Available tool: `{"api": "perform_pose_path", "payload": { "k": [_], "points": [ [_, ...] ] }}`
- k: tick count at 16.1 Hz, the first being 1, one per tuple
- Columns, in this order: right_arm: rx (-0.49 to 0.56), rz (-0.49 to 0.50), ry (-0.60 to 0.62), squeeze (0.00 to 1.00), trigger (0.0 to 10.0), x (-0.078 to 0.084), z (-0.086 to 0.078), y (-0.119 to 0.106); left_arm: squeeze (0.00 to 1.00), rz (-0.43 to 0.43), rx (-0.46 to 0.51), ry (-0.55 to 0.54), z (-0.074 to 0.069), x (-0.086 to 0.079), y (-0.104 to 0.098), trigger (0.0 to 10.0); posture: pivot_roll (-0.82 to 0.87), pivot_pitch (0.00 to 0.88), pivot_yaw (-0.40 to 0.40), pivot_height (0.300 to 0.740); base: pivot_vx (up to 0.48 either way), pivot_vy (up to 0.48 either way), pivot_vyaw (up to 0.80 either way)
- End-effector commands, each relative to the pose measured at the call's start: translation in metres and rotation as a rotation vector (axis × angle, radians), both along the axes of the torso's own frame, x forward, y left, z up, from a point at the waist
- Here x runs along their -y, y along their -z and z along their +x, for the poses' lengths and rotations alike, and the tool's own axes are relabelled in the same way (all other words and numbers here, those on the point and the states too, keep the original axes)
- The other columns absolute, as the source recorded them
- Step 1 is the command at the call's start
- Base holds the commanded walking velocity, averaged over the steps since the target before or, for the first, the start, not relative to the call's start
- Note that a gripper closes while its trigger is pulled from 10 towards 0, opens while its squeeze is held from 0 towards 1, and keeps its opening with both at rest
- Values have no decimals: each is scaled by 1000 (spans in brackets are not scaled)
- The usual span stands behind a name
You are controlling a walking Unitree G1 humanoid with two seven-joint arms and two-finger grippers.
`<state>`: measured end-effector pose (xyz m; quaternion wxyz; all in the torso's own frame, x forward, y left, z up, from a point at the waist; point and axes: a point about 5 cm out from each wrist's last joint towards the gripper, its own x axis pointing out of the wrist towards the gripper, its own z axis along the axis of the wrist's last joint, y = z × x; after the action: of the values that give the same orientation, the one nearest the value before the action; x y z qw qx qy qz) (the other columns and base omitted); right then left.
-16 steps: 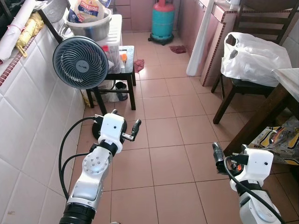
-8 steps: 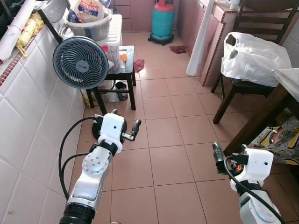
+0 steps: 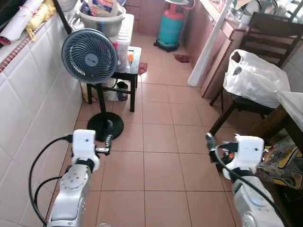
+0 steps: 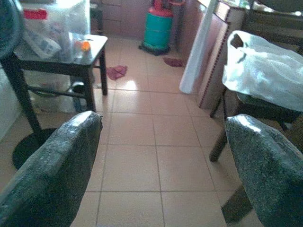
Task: Setting the table
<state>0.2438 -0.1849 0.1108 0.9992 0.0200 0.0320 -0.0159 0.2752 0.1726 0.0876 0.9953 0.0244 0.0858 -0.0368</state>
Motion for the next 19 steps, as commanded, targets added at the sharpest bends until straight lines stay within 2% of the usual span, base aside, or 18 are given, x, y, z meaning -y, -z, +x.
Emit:
{"api": "perform_pose_path", "payload": {
  "k": [1, 5, 8, 9, 10, 14, 15, 17, 18, 19],
  "points": [
    [-12, -4, 33, 0, 10000, 7, -3, 0, 0, 2, 3, 54, 0, 10, -6, 10000, 260, 81, -145, 740, 0, 0, 0],
    [-14, 25, 83, 0, 10000, 9, -5, 5, 0, 5, 15, 151, 11, 26, -15, 10000, 255, 83, -97, 740, 0, 0, 0],
    [-17, 51, 173, 0, 10000, 11, -18, 12, 0, 51, 9, 271, 18, 37, -19, 10000, 210, 88, -11, 740, 0, 0, 0],
    [-17, 57, 179, 0, 10000, 11, -19, 12, 0, 52, 9, 280, 19, 38, -19, 10000, 206, 88, -5, 740, 0, 0, 0],
    [-36, 84, 224, 0, 10000, 10, -26, 18, 0, 69, 6, 313, 23, 42, -20, 10000, 179, 85, 37, 740, 0, 0, 0],
    [-34, 27, 307, 0, 10000, 14, -36, 18, 0, 30, -26, 367, 31, 53, -16, 10000, 136, 76, 53, 740, 0, 0, 0],
    [-39, -12, 295, 0, 10000, 16, -35, 15, 0, 31, -30, 365, 33, 56, -13, 10000, 131, 70, 18, 740, 0, 0, 0],
    [-45, -51, 264, 0, 10000, 18, -31, 12, 0, 34, -21, 369, 35, 61, -11, 10000, 122, 76, 2, 740, 0, 0, 0],
    [-12, 18, 204, 0, 10000, 17, -28, 9, 0, 20, -24, 366, 35, 63, -10, 10000, 116, 85, 12, 740, 0, 0, 0],
    [3, -11, 152, 0, 10000, 17, -27, 4, 0, 20, -27, 361, 32, 63, -6, 10000, 111, 90, 17, 740, 0, 0, 0]
  ]
}}
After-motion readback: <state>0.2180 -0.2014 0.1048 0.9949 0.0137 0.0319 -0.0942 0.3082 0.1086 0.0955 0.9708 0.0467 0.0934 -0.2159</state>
